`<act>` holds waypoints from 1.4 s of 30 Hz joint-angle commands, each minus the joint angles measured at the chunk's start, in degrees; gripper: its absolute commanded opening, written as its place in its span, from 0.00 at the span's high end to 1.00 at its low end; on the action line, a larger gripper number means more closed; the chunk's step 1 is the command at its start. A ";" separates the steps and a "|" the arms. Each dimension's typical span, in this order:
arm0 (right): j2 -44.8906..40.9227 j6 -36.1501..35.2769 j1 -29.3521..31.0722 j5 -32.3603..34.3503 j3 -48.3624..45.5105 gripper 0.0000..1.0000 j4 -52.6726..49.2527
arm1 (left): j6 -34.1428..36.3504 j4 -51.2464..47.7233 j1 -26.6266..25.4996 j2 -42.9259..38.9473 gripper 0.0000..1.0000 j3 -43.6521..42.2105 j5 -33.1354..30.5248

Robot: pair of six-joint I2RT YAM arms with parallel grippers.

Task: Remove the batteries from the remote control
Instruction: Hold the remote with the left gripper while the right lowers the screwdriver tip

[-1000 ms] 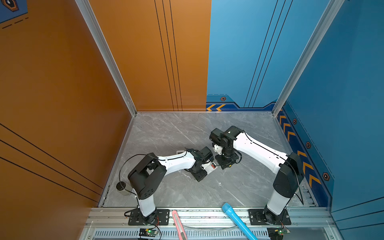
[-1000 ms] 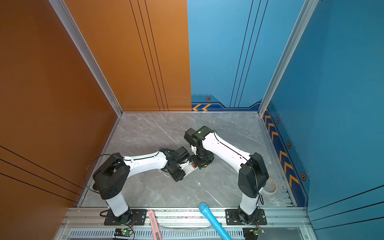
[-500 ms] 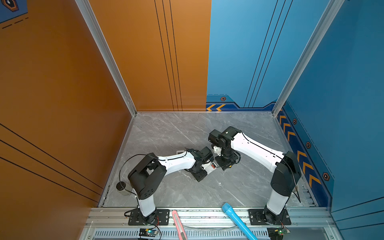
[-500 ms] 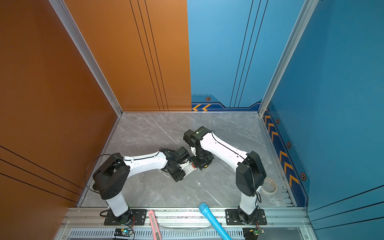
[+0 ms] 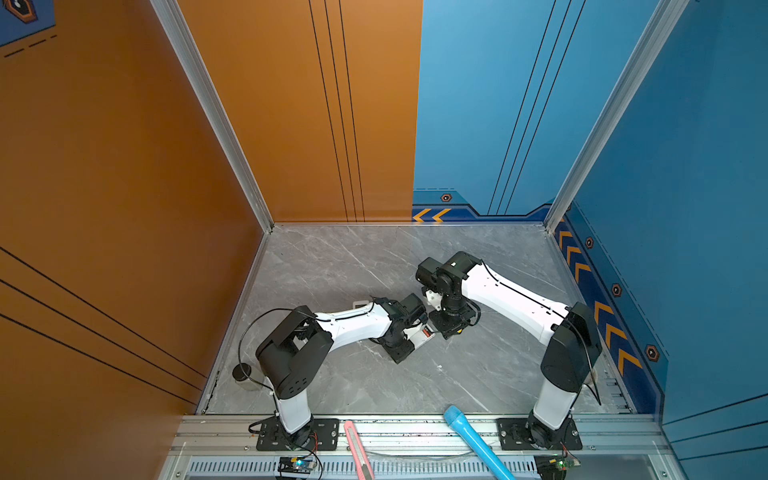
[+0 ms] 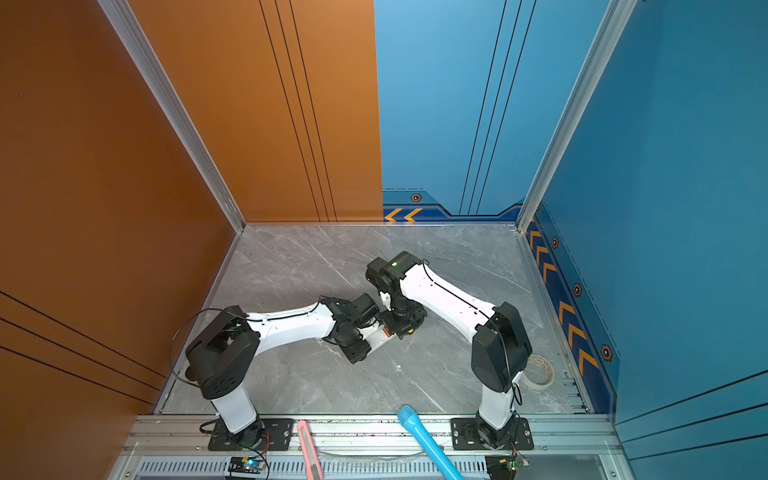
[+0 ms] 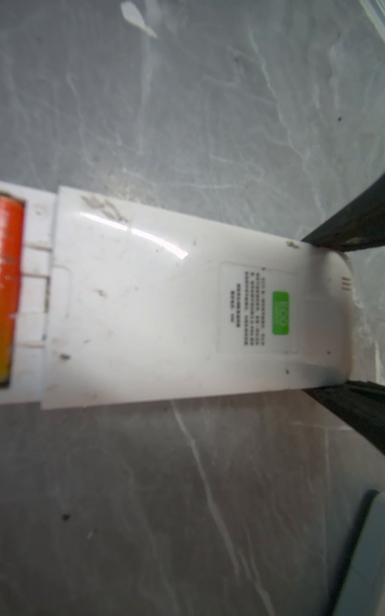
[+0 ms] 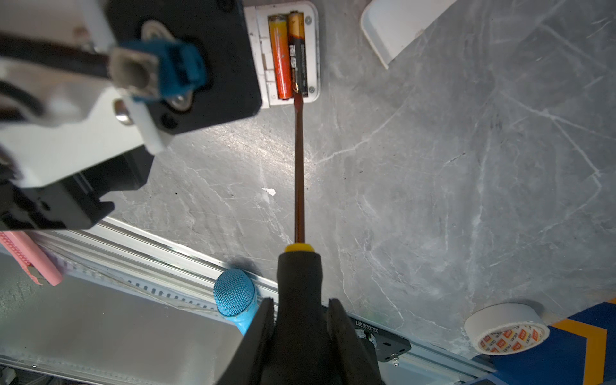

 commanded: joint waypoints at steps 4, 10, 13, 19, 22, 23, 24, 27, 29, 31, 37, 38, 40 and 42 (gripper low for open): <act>1.00 -1.33 -0.15 -0.18 0.70 1.00 -1.96 | 0.87 1.44 -1.02 0.11 0.66 0.03 -0.07; 1.25 -1.61 -0.15 -0.42 0.17 1.00 -1.96 | 0.89 1.44 -1.04 0.29 0.66 0.05 -0.03; 1.44 -1.68 -0.26 -0.07 0.00 1.00 -1.96 | 0.79 1.52 -1.05 0.29 0.66 0.03 0.01; 1.86 -1.93 -0.33 0.68 -0.18 1.00 -2.07 | 0.96 1.49 -1.12 0.22 0.66 0.20 -0.11; 1.93 -2.15 -0.59 0.91 -0.32 1.00 -2.26 | 0.96 1.48 -1.19 0.29 0.66 0.32 -0.35; 1.96 -2.14 -0.59 1.14 -0.27 1.00 -2.38 | 0.96 1.44 -1.21 0.26 0.66 0.35 -0.48; 1.93 -2.26 -0.66 1.23 -0.14 1.00 -2.56 | 0.96 1.44 -1.21 0.20 0.66 0.35 -0.68; 2.20 -2.43 -0.66 1.22 -0.07 1.00 -3.22 | 1.12 1.44 -1.36 0.29 0.66 0.49 -0.99; 2.37 -2.73 -0.66 1.74 -0.01 1.00 -3.77 | 1.14 1.42 -1.54 0.32 0.67 0.60 -1.25; 2.45 -2.73 -0.68 2.14 0.32 1.00 -3.98 | 1.28 1.44 -1.64 0.36 0.67 0.64 -1.34; 4.05 -2.74 -0.26 1.86 1.68 1.00 -3.08 | 1.41 1.44 -1.92 0.41 0.67 1.24 -1.45; 4.55 -2.73 0.07 1.87 1.58 1.00 -2.80 | 1.40 1.44 -1.90 0.54 0.67 1.37 -1.38; 5.19 -2.35 0.53 2.20 1.45 1.00 -2.14 | 1.37 1.47 -1.97 0.72 0.67 1.57 -1.06; 5.05 -1.29 0.73 2.19 0.53 1.00 -0.29 | 1.12 1.58 -2.08 0.88 0.69 1.65 -0.36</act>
